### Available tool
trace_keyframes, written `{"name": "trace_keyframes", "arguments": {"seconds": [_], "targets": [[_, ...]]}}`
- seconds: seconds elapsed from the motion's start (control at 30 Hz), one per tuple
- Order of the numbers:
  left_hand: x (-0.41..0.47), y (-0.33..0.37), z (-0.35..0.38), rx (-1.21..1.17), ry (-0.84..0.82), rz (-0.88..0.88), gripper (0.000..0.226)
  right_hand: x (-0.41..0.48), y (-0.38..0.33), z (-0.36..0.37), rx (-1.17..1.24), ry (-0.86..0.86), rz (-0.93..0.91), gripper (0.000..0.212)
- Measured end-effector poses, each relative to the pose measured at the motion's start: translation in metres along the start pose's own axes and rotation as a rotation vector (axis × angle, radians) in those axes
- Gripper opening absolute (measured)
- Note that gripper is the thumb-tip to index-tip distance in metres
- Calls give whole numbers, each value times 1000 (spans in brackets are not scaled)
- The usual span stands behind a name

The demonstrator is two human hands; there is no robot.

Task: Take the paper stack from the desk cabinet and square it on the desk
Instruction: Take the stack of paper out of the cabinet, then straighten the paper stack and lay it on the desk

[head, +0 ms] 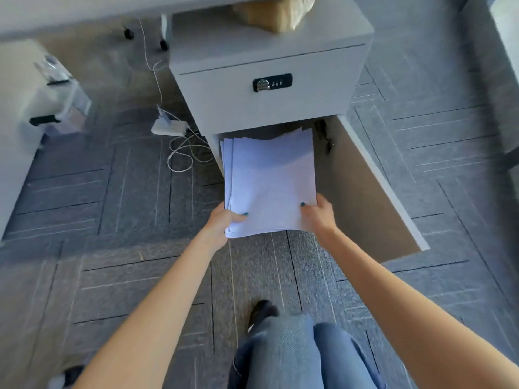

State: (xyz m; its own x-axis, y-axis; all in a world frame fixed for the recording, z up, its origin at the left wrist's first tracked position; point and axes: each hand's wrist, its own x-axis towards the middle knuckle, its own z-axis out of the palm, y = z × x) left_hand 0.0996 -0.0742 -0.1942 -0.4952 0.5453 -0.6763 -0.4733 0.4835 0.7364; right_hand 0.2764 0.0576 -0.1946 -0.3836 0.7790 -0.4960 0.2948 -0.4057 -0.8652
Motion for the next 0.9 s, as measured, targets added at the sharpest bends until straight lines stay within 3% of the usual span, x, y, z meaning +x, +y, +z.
{"name": "trace_keyframes", "arguments": {"seconds": [0.43, 0.7, 0.9], "targets": [[-249, 89, 17, -26, 122, -121, 57, -206, -143, -60, -41, -87, 94, 28], [-344, 166, 8, -95, 127, -28, 58, -268, -238, -65, -73, -149, -28, 25], [-365, 238, -20, -119, 44, 83, 66, -265, -311, -39, -118, -225, -197, 24]]}}
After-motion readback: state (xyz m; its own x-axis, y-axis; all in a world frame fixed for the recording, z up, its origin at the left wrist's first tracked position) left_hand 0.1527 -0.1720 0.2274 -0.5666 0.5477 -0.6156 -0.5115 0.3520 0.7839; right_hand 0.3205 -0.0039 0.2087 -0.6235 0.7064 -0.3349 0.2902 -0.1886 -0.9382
